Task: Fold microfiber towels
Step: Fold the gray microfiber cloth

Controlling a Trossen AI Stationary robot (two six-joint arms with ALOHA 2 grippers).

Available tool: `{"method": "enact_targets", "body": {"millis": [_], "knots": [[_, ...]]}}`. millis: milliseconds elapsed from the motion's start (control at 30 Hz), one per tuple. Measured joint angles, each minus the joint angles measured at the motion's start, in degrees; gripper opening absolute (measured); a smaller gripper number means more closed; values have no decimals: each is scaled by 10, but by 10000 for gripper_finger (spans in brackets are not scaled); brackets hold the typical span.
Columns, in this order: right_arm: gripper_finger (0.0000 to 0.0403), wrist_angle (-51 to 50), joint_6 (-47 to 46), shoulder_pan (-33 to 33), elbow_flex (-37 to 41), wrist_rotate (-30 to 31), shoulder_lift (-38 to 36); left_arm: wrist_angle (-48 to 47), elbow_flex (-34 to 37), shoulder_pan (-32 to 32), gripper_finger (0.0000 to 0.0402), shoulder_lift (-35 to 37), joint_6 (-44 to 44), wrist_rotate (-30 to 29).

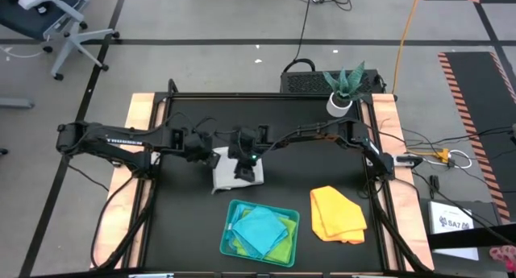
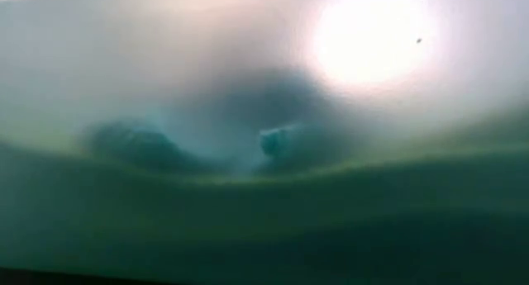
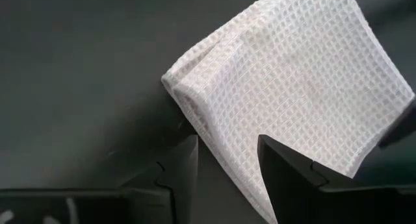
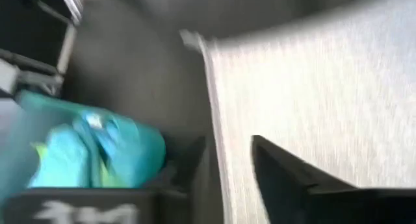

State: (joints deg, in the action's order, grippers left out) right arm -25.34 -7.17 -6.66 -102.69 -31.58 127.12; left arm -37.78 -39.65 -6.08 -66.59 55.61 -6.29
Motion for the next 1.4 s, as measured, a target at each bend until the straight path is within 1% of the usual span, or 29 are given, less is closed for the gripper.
{"method": "enact_targets", "body": {"millis": [100, 133, 167, 267, 467, 633, 767, 833, 900, 967, 1167, 1233, 1400], "knots": [[40, -23, 1, 0, 7, 0, 2, 2, 0, 0, 161, 0, 0, -2], [21, -18, 1, 0, 14, 0, 2, 5, 0, 0, 161, 0, 0, -2], [11, -16, 0, -1, 18, -1, 2, 9, 0, 0, 161, 0, 0, -2], [8, -30, -3, -6, 29, -1, 2, 26, 0, 0, 161, -1, -4, -7], [1, -80, 18, -10, 62, 2, 2, 53, 0, 0, 161, -5, -7, -25], [0, -30, -3, -8, 85, 1, 2, 68, 11, 0, 161, -16, 4, -29], [0, -16, -10, -9, 85, 2, 1, 116, 36, 0, 161, -38, 16, -28], [0, -18, -11, -9, 85, 2, 1, 110, 42, 0, 158, -49, 19, -28], [0, -18, -11, -9, 86, 2, 1, 114, 42, 0, 144, -62, 19, -28], [0, -16, -11, -9, 85, 2, 1, 109, 43, 0, 119, -72, 16, -28], [0, -17, -11, -9, 85, 2, 1, 110, 43, -2, 18, -91, 8, -42], [0, -20, -10, -9, 85, 2, 1, 108, 43, -6, 8, -92, 4, -43], [0, -31, -4, -9, 85, 2, 1, 104, 43, -21, 13, -92, 3, -50]]}}
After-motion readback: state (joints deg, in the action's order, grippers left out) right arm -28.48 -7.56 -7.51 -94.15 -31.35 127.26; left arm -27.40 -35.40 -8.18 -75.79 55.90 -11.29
